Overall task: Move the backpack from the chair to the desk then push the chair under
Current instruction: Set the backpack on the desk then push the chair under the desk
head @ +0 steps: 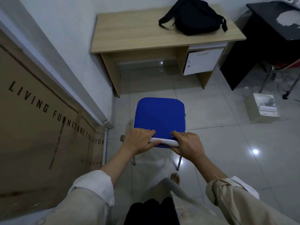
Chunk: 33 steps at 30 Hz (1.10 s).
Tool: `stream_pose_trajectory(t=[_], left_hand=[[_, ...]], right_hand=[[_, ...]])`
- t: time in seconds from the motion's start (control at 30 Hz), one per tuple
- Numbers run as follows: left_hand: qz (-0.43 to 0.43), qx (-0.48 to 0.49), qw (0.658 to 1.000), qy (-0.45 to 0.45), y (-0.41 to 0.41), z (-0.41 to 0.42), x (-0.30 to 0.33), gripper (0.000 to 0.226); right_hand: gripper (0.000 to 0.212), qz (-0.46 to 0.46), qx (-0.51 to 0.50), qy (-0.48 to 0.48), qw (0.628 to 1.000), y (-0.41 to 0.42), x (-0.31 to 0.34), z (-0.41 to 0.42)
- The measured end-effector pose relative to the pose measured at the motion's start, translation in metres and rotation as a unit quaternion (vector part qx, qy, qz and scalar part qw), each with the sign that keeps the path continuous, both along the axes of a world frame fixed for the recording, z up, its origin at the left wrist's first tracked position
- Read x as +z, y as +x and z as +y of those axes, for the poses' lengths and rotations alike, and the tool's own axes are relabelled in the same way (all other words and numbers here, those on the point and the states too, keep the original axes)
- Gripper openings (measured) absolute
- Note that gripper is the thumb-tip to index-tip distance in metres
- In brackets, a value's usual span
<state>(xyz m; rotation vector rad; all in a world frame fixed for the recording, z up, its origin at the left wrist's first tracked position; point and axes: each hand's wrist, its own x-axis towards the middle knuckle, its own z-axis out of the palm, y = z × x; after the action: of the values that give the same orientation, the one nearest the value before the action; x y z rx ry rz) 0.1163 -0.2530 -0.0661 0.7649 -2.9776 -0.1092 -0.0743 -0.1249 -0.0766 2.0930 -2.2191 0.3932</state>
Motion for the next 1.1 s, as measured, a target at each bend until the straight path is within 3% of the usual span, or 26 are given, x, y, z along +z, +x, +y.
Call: stream_pose_trajectory(t=[0.37, 0.5, 0.77, 1.1], left_hand=[[0.02, 0.11, 0.994, -0.001, -0.087, -0.092, -0.001, 0.068], [0.072, 0.114, 0.991, -0.02, -0.116, -0.129, -0.003, 0.058], [0.02, 0.15, 0.988, -0.026, -0.168, -0.199, -0.002, 0.059], [0.023, 0.161, 0.986, -0.037, -0.215, -0.301, -0.001, 0.059]], right_hand=[[0.049, -0.005, 0.018, 0.018, 1.0, -0.095, -0.002, -0.112], [0.045, -0.014, 0.035, 0.015, 0.999, -0.124, 0.0, -0.154], [0.046, 0.016, 0.082, 0.01, 0.996, -0.182, -0.006, -0.237], [0.056, 0.036, 0.094, 0.018, 0.995, -0.233, -0.004, -0.344]])
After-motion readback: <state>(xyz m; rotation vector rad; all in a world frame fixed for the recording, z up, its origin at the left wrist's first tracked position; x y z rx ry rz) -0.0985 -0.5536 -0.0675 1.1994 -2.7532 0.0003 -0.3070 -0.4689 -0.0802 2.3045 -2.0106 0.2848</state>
